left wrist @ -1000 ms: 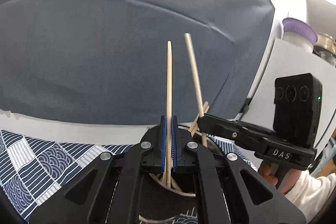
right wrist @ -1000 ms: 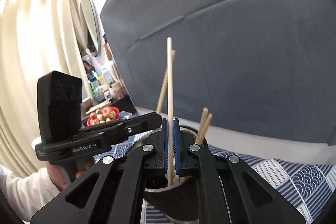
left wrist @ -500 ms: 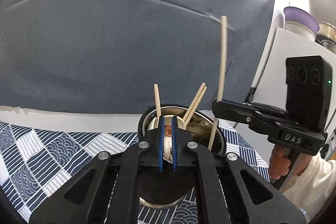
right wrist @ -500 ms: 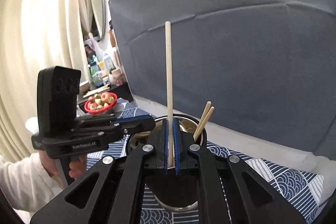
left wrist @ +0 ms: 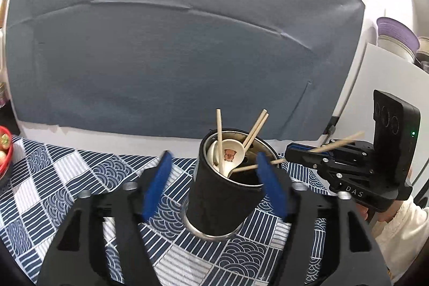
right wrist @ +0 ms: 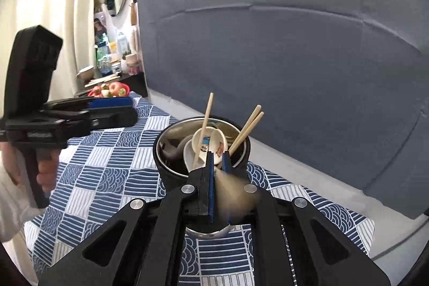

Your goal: Organize utensils

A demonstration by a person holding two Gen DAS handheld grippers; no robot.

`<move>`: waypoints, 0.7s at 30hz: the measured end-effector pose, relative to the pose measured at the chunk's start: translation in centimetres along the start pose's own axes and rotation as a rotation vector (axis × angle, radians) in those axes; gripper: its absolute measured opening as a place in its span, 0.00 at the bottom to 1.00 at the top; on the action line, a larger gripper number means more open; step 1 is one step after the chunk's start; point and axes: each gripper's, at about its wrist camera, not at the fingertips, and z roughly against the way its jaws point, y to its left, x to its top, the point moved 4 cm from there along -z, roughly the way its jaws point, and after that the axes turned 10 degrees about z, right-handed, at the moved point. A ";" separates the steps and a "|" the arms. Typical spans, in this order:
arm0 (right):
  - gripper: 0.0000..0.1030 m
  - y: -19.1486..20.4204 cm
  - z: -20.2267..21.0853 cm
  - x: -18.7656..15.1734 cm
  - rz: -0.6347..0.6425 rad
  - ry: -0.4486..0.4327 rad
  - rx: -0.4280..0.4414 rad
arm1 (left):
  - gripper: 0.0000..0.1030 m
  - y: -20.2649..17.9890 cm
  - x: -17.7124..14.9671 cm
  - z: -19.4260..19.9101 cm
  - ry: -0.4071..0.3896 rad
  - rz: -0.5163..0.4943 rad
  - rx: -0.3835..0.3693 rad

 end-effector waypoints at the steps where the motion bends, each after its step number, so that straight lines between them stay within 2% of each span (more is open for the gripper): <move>1: 0.26 0.0 0.0 0.2 0.000 0.010 -0.005 | 0.74 0.0 0.1 0.4 -0.004 0.005 0.010; 2: 0.40 -0.2 0.3 -0.2 0.002 0.020 -0.015 | 0.80 0.0 0.1 0.7 -0.007 0.010 0.018; 3: 0.61 -0.2 0.5 -0.1 0.004 0.021 -0.019 | 0.84 0.1 0.2 1.0 -0.010 0.019 0.030; 5: 0.64 -0.2 0.7 0.2 0.000 0.021 -0.012 | 0.90 -0.1 0.2 1.6 -0.014 0.025 0.046; 7: 0.82 -0.3 0.6 0.8 0.011 0.037 -0.036 | 0.92 -0.4 0.2 2.0 -0.013 0.032 0.067; 16: 0.85 0.3 2.7 2.7 0.059 0.038 -0.076 | 0.94 -1.2 0.6 4.3 -0.020 0.058 0.159; 19: 0.87 0.5 4.0 2.9 0.006 0.041 -0.072 | 0.94 -1.6 0.6 5.4 -0.014 0.069 0.157; 21: 0.89 0.6 5.2 2.6 -0.052 0.035 -0.073 | 0.94 -1.8 0.4 6.1 -0.014 0.079 0.190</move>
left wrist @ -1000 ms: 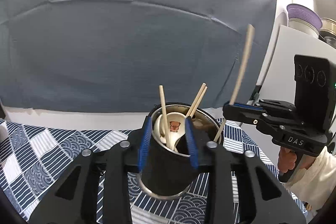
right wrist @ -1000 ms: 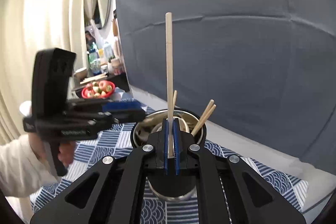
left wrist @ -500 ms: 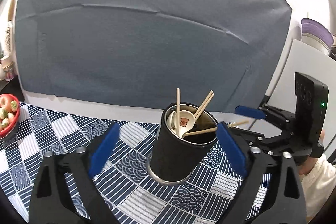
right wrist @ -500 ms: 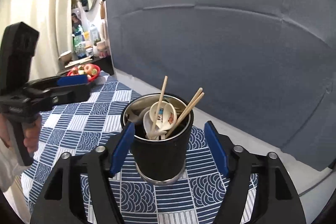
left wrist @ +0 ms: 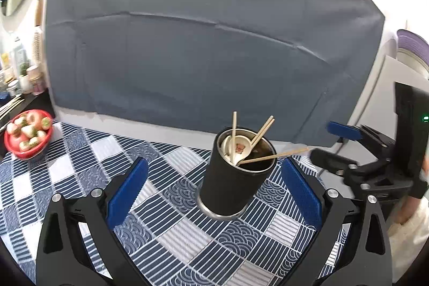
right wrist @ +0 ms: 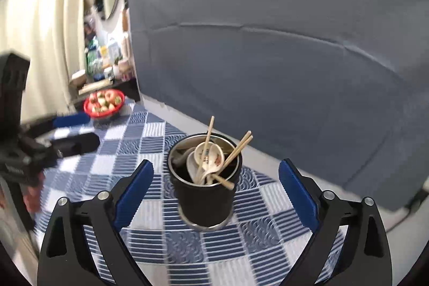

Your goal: Organize utensils

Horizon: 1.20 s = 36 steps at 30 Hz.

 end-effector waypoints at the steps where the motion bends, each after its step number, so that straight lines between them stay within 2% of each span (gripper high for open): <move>1: 0.90 0.1 0.8 -0.3 -0.029 -0.003 -0.004 | 0.94 -0.1 -0.2 0.4 0.003 0.006 0.014; 5: 0.92 0.7 3.0 -1.8 -0.083 0.023 -0.039 | 0.94 -0.2 -1.4 1.8 0.053 0.040 0.058; 8: 0.92 1.3 4.6 -3.2 -0.103 0.062 -0.049 | 0.94 -0.9 -2.4 3.6 0.036 0.027 0.129; 10: 0.92 1.7 5.5 -4.1 -0.122 0.102 -0.047 | 0.94 -1.2 -3.0 4.7 0.034 0.048 0.139; 12: 0.92 2.1 6.7 -5.0 -0.131 0.130 -0.046 | 0.94 -1.5 -3.6 5.9 0.040 0.066 0.119; 14: 0.92 2.5 7.9 -5.6 -0.141 0.133 -0.034 | 0.94 -1.9 -4.3 6.8 0.044 0.064 0.129; 18: 0.92 3.1 10.4 -6.4 -0.159 0.129 -0.041 | 0.94 -2.8 -6.1 9.0 0.049 0.024 0.204; 23: 0.92 3.7 12.9 -7.8 -0.202 0.142 -0.037 | 0.94 -3.7 -8.3 11.3 0.061 0.076 0.246; 27: 0.92 4.5 14.4 -9.1 -0.198 0.159 -0.044 | 0.94 -4.8 -9.8 12.6 0.064 0.031 0.308; 31: 0.92 5.4 15.5 -10.5 -0.202 0.166 -0.030 | 0.94 -5.9 -11.0 13.6 0.087 0.028 0.293; 36: 0.92 5.7 16.1 -12.0 -0.216 0.180 -0.040 | 0.94 -6.1 -12.0 15.3 0.062 0.041 0.335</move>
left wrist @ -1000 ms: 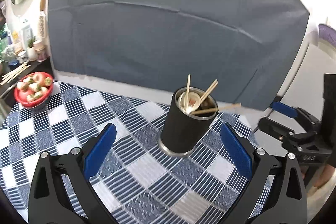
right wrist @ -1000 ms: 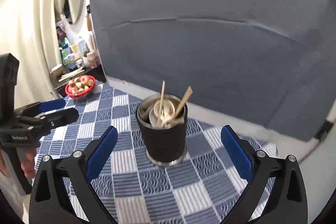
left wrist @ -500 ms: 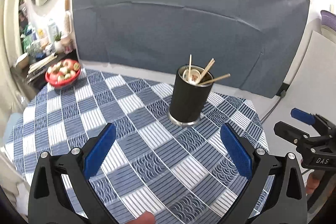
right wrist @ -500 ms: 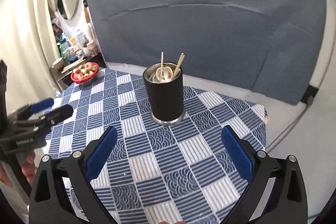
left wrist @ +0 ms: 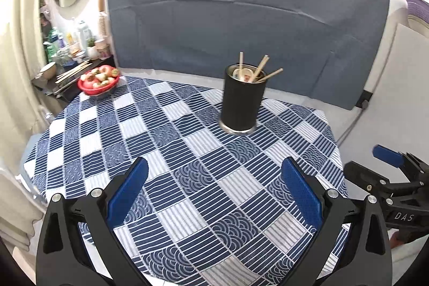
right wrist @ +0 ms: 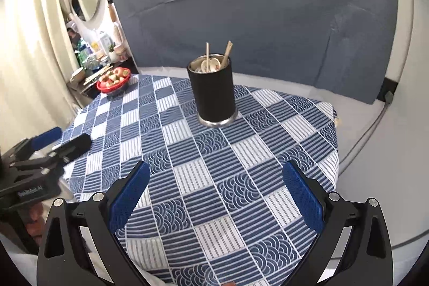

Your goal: Organize utensils

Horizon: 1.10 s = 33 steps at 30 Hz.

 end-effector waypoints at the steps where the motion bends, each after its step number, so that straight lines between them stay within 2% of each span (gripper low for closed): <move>1: 0.92 0.0 0.1 -0.1 0.002 -0.001 -0.004 | 0.94 0.2 -0.1 0.1 0.000 0.013 0.009; 5: 0.92 0.4 0.6 -0.8 0.011 -0.008 0.000 | 0.94 0.9 -1.0 0.7 0.010 0.031 0.042; 13: 0.92 1.1 1.0 -1.9 0.038 0.000 0.003 | 0.94 1.2 -2.2 1.0 0.037 0.052 0.001; 33: 0.92 1.7 1.9 -1.9 0.065 -0.027 0.020 | 0.94 1.0 -2.6 2.2 0.004 0.044 -0.003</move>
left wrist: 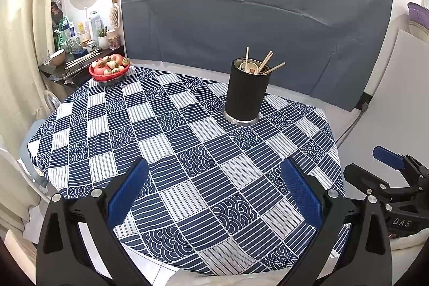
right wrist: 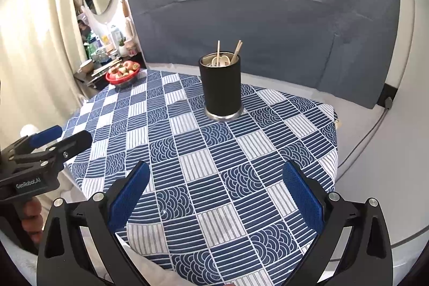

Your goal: Organize utensils

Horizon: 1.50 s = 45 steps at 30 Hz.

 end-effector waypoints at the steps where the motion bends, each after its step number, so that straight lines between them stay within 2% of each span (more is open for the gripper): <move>1: 0.92 0.1 0.0 0.0 0.001 -0.001 0.000 | 0.94 0.1 -0.1 0.0 0.001 0.002 0.001; 15: 0.92 0.6 -0.2 0.1 0.033 0.000 0.009 | 0.94 0.9 -0.4 0.4 -0.005 0.031 0.040; 45: 0.92 0.6 -0.6 0.1 0.044 0.005 0.013 | 0.94 1.1 -0.4 0.3 0.008 0.028 0.042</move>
